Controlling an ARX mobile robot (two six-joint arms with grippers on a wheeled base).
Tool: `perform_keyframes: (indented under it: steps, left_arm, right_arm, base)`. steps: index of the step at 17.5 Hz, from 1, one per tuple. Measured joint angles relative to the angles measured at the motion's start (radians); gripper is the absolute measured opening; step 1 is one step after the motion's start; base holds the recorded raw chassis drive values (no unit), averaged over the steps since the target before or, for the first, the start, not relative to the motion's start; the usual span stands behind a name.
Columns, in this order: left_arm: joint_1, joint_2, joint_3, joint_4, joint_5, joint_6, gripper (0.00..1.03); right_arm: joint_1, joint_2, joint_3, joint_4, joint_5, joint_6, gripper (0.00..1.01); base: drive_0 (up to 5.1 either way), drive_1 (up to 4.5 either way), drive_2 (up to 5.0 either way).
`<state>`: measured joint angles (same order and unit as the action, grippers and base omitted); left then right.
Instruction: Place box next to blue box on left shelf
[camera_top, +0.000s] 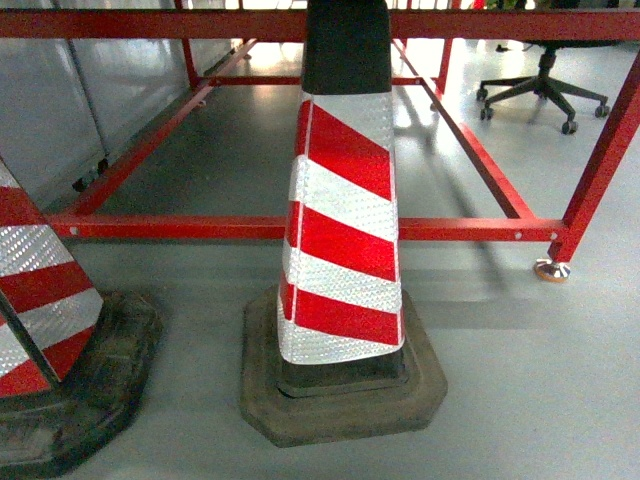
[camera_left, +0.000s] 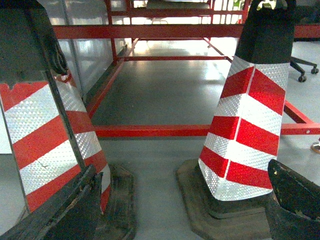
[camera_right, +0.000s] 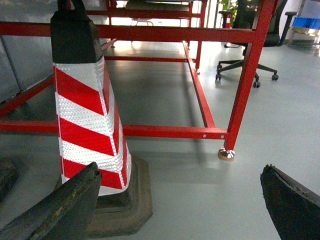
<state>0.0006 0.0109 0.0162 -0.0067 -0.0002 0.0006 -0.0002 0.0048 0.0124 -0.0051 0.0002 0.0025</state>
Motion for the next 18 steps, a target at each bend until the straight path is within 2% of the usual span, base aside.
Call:
perform_keyframes:
  steps: [18]
  left_arm:
    - [0.0, 0.0, 0.0, 0.002, 0.0, 0.0, 0.98]
  right_arm:
    - [0.0, 0.0, 0.0, -0.001, 0.0, 0.0, 0.98]
  base:
    - [0.0, 0.0, 0.0]
